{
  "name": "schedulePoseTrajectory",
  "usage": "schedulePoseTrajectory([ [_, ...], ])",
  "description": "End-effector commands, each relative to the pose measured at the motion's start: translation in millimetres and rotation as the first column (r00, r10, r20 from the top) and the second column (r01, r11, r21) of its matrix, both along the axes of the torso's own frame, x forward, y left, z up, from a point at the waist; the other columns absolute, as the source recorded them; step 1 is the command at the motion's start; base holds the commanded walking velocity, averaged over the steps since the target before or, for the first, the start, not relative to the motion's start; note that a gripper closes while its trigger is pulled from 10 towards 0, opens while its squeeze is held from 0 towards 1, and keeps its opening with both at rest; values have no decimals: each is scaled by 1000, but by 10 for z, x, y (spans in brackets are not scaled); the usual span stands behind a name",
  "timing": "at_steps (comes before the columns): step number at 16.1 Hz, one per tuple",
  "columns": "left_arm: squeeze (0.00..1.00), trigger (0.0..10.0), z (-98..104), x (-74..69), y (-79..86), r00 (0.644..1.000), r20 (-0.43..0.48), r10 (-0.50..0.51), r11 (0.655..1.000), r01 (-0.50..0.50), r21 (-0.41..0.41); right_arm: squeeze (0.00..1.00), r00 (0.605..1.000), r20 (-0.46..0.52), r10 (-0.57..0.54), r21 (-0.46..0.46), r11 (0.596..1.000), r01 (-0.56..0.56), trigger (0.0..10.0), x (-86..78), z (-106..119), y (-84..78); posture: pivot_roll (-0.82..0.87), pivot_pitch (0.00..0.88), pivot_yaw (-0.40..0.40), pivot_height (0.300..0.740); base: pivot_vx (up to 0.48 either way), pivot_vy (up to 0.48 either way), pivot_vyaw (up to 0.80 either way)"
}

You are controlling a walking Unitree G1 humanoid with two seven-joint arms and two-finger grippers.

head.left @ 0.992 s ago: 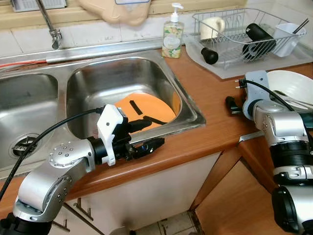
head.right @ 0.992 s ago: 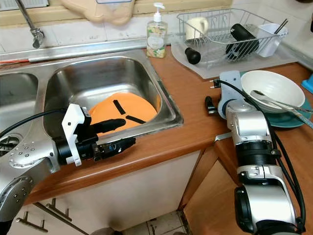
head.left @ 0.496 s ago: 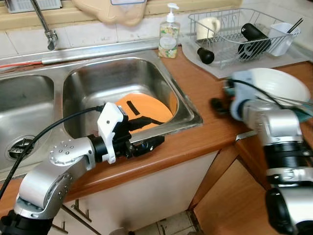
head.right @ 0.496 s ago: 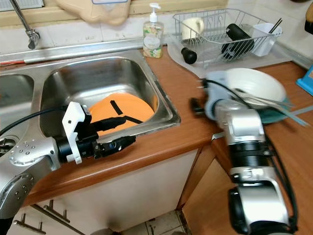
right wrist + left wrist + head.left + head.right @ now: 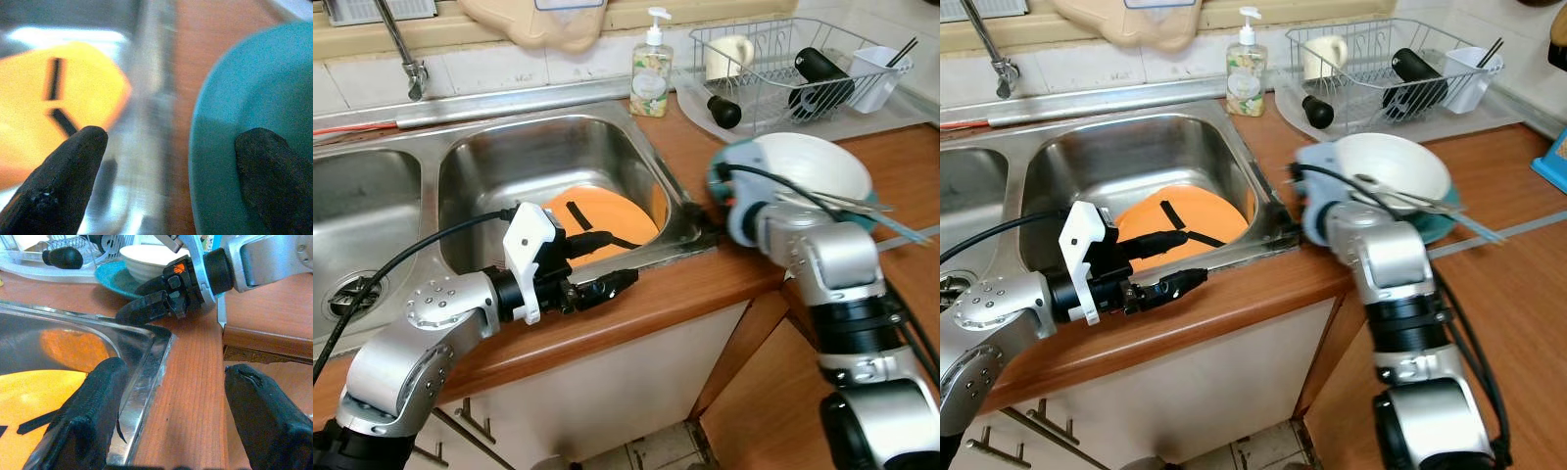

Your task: Kitchen organization

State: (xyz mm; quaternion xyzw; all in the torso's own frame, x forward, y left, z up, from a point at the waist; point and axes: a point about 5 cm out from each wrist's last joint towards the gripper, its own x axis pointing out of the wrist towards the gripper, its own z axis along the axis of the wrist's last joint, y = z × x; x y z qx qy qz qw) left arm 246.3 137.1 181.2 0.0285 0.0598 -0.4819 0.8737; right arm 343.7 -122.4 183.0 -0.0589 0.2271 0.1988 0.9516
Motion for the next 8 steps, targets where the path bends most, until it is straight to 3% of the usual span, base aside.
schedulePoseTrajectory([
  [1, 0, 10000, 29, 29, 46, 1000, 18, 23, 1000, -24, 11, 0, 998, -8, 59, 18, 998, -59, 10000, -44, -7, 103, -83, 0, -4, 740, 0, 0, 0],
  [5, 0, 10000, 31, 51, 72, 998, 31, 46, 999, -46, 11, 0, 985, 40, 168, 36, 985, -170, 10000, -103, 67, 277, -83, 0, -5, 740, 0, 0, 0],
  [8, 0, 10000, 38, 87, 70, 997, 45, 65, 998, -66, 12, 0, 968, 162, 190, 66, 977, -203, 10000, -116, 242, 237, -82, 0, 3, 740, 0, 0, 0],
])
